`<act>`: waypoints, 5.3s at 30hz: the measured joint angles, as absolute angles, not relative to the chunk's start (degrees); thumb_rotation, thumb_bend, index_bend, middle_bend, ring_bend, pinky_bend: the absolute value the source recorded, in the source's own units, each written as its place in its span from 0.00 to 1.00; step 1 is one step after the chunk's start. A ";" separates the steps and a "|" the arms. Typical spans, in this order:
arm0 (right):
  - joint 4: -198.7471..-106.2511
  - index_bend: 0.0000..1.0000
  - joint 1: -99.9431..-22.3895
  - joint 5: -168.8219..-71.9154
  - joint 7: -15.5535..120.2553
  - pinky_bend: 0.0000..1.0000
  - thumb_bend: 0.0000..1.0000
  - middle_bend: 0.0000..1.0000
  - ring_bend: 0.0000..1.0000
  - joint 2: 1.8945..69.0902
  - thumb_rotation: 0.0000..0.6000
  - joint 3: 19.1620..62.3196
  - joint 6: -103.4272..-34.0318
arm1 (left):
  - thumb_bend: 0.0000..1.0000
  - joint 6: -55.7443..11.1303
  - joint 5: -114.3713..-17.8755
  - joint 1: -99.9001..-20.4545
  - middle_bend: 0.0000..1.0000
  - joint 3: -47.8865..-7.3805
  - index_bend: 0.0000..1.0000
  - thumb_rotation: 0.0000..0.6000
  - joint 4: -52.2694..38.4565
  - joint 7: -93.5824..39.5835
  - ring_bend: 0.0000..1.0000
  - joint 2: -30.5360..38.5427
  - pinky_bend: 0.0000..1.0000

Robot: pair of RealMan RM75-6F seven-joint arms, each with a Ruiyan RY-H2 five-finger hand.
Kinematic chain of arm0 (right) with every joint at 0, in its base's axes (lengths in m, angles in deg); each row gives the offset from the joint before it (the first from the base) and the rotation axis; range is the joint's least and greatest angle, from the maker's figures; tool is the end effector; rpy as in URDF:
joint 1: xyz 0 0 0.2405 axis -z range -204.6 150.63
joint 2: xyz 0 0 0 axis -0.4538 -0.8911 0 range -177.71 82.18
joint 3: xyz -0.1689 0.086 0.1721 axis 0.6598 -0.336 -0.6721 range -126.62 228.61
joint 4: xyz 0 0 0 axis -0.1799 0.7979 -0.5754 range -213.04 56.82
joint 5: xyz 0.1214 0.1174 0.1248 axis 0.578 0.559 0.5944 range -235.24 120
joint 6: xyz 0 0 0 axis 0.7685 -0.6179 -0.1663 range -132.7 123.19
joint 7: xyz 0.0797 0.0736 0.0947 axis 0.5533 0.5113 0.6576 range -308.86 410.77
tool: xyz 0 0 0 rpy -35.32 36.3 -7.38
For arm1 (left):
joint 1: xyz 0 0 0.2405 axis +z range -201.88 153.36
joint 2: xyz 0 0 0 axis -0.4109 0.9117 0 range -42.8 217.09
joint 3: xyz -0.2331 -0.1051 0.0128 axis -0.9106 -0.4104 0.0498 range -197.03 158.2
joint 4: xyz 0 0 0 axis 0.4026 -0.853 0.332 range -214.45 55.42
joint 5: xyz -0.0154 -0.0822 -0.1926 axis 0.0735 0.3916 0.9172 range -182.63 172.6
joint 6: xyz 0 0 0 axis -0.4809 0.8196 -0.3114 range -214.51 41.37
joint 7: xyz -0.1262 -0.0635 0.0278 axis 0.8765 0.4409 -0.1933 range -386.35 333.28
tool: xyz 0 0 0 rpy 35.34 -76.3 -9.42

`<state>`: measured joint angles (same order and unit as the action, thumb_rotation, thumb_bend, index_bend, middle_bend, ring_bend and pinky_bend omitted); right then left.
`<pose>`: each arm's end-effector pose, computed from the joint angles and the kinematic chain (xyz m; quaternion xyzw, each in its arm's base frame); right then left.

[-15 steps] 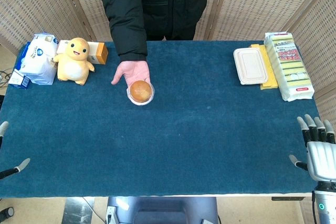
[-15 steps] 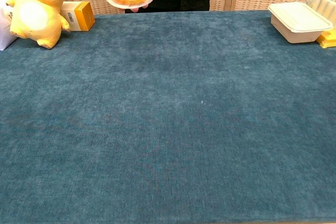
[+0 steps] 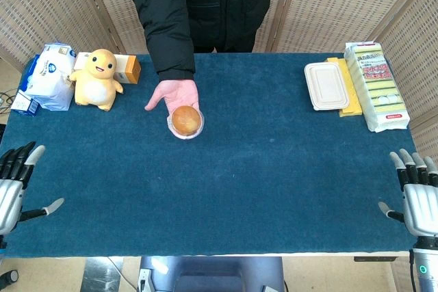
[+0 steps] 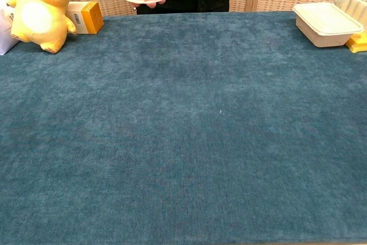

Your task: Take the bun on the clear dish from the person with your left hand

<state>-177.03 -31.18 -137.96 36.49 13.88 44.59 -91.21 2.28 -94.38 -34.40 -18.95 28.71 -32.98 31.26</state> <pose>-0.2998 -0.1878 0.1788 0.5817 -0.3381 0.3368 0.6586 -0.2431 0.1880 0.1788 -0.6233 -0.3506 -0.4332 0.5485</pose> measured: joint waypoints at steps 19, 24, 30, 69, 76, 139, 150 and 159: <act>-176.31 0.09 -32.11 -136.94 35.48 0.00 0.00 0.05 0.03 14.50 1.00 45.01 -88.71 | 0.12 -23.20 -58.11 -67.89 0.00 -36.82 0.00 1.00 44.23 -60.64 0.00 31.59 0.12; -176.21 0.09 -32.20 -136.81 35.61 0.00 0.00 0.05 0.03 14.48 1.00 44.98 -88.54 | 0.12 -23.96 -47.40 -75.31 0.00 -37.71 0.00 1.00 42.69 -66.33 0.00 26.24 0.14; -176.13 0.09 -32.22 -136.44 36.42 0.00 0.00 0.05 0.03 14.25 1.00 44.84 -88.36 | 0.12 -22.83 -41.46 -80.15 0.00 -37.52 0.00 1.00 39.75 -69.52 0.00 21.37 0.15; -175.94 0.09 -32.66 -134.60 38.01 0.00 0.00 0.05 0.03 13.75 1.00 44.58 -86.99 | 0.24 -11.56 -46.71 -81.60 0.45 -35.87 0.37 1.00 36.02 -69.83 0.38 16.07 0.49; -175.95 0.09 -32.68 -134.45 38.17 0.00 0.00 0.05 0.03 13.61 1.00 44.58 -86.89 | 0.24 -10.23 -47.78 -81.35 0.45 -36.93 0.37 1.00 39.24 -70.41 0.38 17.88 0.49; -176.76 0.09 -33.50 -133.39 35.91 0.00 0.00 0.05 0.03 13.92 1.00 45.62 -84.83 | 0.06 -29.22 -65.64 -60.31 0.00 -22.73 0.00 1.00 2.99 -41.87 0.00 9.23 0.18; -177.03 0.09 -33.44 -133.47 35.28 0.00 0.00 0.05 0.03 14.00 1.00 45.71 -85.16 | 0.00 -12.42 -75.96 -48.38 0.00 -21.04 0.00 1.00 14.32 -33.41 0.00 21.84 0.01; -176.97 0.09 -33.39 -134.39 32.05 0.00 0.00 0.05 0.03 15.29 1.00 46.04 -86.49 | 0.00 4.66 -84.17 -34.98 0.00 -16.30 0.00 1.00 16.29 -31.25 0.00 22.83 0.00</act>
